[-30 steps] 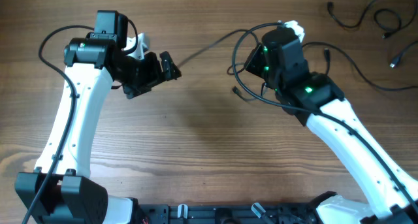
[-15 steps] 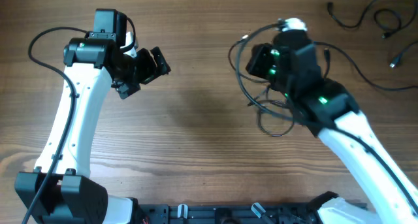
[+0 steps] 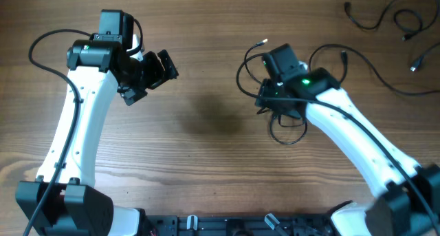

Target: Untangle cables

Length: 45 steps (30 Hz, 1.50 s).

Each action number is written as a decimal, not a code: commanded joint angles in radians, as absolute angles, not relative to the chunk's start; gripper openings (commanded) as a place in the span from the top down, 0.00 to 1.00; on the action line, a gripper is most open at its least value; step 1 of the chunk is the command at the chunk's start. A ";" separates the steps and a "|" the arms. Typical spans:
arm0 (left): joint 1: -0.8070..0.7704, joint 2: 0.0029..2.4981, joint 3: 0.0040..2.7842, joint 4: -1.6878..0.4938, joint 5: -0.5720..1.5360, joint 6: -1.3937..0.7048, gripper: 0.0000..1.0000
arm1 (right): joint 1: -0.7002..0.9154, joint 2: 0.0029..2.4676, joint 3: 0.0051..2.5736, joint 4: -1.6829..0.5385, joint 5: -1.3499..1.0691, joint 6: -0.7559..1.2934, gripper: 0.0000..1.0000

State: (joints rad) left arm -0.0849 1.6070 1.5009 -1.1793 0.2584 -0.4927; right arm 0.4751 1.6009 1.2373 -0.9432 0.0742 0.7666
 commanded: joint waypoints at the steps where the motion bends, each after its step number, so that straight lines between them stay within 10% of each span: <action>1: -0.081 1.617 1.505 -1.182 0.248 -0.502 0.00 | 0.473 1.684 1.235 -0.932 0.056 0.785 0.35; 6: -0.081 1.617 1.505 -1.182 0.248 -0.502 0.00 | 0.474 1.714 1.249 -0.876 0.057 0.780 0.96; 12: -0.081 1.617 1.505 -1.178 0.249 -0.502 0.00 | 0.474 1.485 1.475 -0.873 -0.179 0.426 0.96; 19: -0.083 1.617 1.505 -1.133 0.614 -0.239 0.00 | 0.474 1.356 1.491 -0.810 -0.280 0.498 0.96; 33: -0.200 1.617 1.505 -1.124 0.617 -0.239 0.00 | 0.474 1.381 1.491 -0.449 -0.228 1.359 0.96; 42: -0.324 1.617 1.505 -1.016 0.594 -0.446 0.02 | 0.474 1.399 1.491 -0.398 -0.268 1.504 0.96; 45: -0.328 1.617 1.505 -1.012 0.593 -0.534 0.19 | 0.474 1.399 1.491 -0.389 -0.267 1.503 0.96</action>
State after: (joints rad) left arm -0.3225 1.6070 1.5009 -1.0149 0.5991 -0.4156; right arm 0.4751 1.3918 1.4826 -0.4053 -0.2543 1.4799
